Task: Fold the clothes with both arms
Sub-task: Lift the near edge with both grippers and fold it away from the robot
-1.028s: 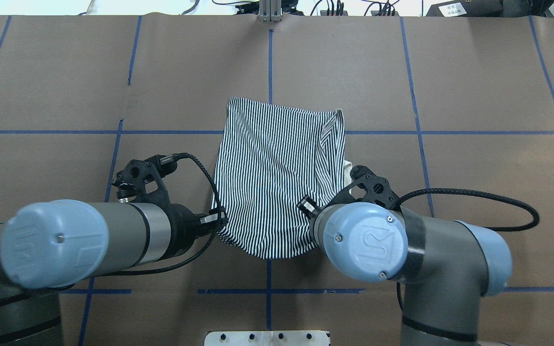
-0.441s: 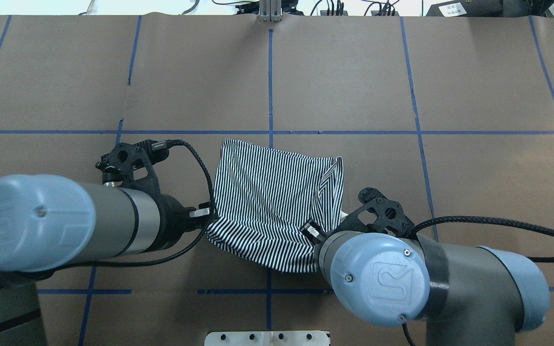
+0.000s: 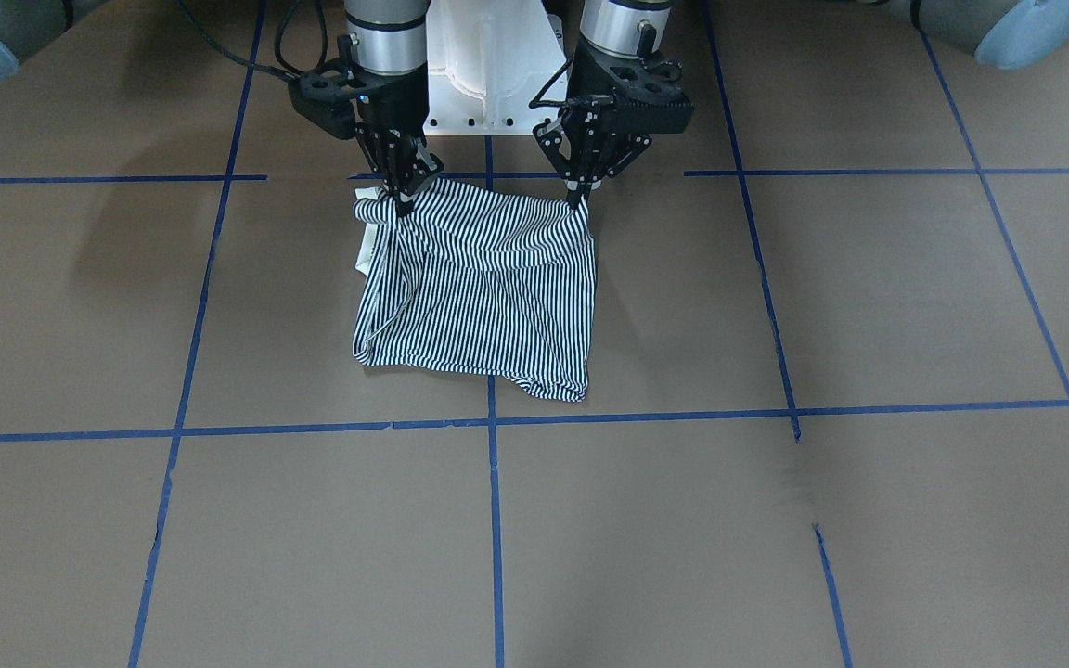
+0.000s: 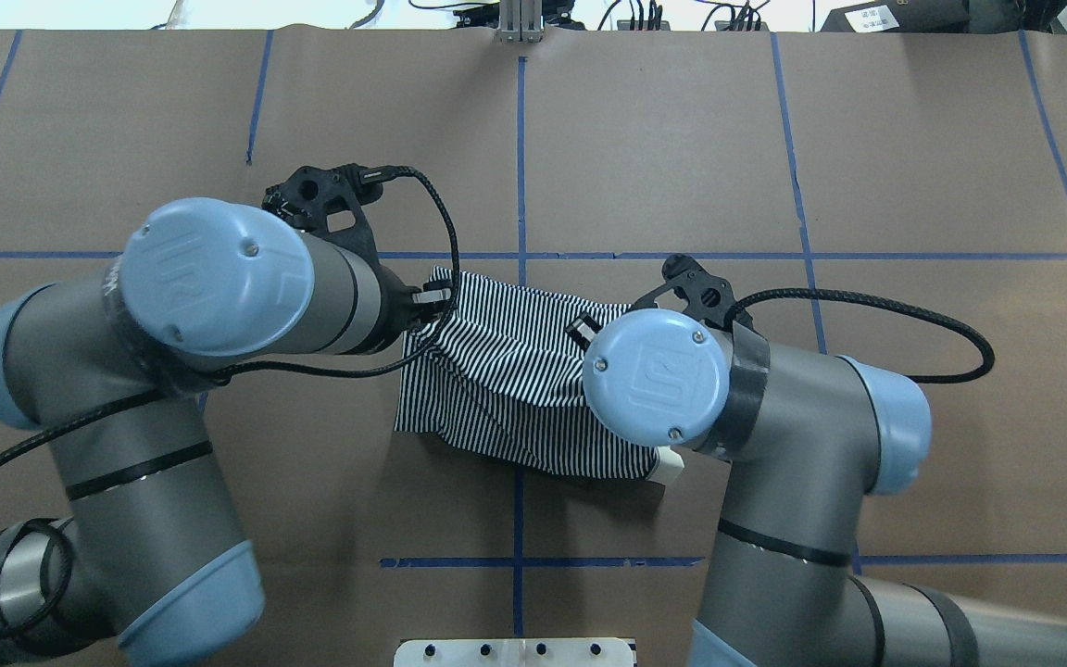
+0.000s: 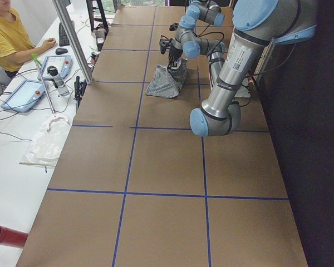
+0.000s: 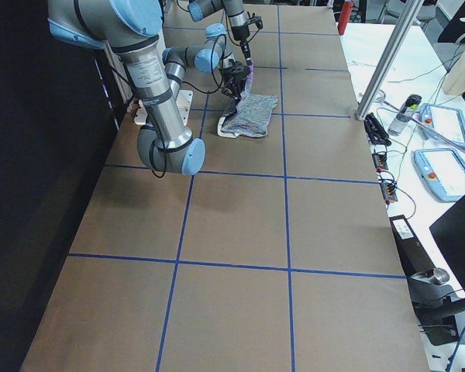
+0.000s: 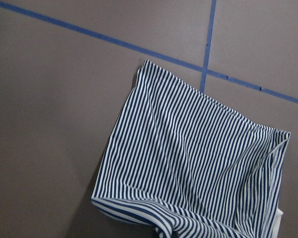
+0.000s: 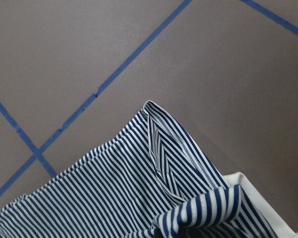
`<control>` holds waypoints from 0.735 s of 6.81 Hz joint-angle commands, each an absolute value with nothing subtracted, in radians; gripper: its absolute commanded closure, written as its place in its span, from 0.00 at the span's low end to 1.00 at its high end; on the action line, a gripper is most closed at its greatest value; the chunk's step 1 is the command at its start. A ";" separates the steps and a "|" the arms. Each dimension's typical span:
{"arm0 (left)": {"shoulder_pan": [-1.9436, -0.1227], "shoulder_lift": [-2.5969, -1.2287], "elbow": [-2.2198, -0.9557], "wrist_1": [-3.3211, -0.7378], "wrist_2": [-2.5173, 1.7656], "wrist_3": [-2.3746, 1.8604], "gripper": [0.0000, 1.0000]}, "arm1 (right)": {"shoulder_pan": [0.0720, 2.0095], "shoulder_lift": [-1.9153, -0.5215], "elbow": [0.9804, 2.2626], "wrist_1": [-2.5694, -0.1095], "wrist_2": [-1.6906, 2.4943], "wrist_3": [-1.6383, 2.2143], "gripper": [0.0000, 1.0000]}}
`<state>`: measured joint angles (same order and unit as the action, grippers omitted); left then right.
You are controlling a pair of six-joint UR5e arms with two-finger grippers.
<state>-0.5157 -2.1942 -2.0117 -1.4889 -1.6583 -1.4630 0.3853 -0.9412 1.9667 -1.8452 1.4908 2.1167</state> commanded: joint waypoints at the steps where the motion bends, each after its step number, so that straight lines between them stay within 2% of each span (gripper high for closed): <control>1: -0.564 -2.241 -1.804 -1.637 -1.657 -1.414 1.00 | 0.448 -0.901 1.756 -1.691 1.494 2.091 1.00; 3: -0.594 -2.275 -1.608 -1.809 -1.657 -1.364 1.00 | 0.478 -0.870 1.620 -1.613 1.496 2.071 1.00; 4: -0.598 -2.290 -1.533 -1.853 -1.657 -1.350 1.00 | 0.482 -0.870 1.600 -1.603 1.502 2.056 1.00; 5: -0.600 -2.290 -1.517 -1.873 -1.657 -1.330 1.00 | 0.486 -0.870 1.600 -1.603 1.520 2.033 1.00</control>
<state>-0.5955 -2.2830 -1.5643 -1.8344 -1.6567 -1.3518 0.4799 -0.8711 1.6145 -1.6113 1.5046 2.0556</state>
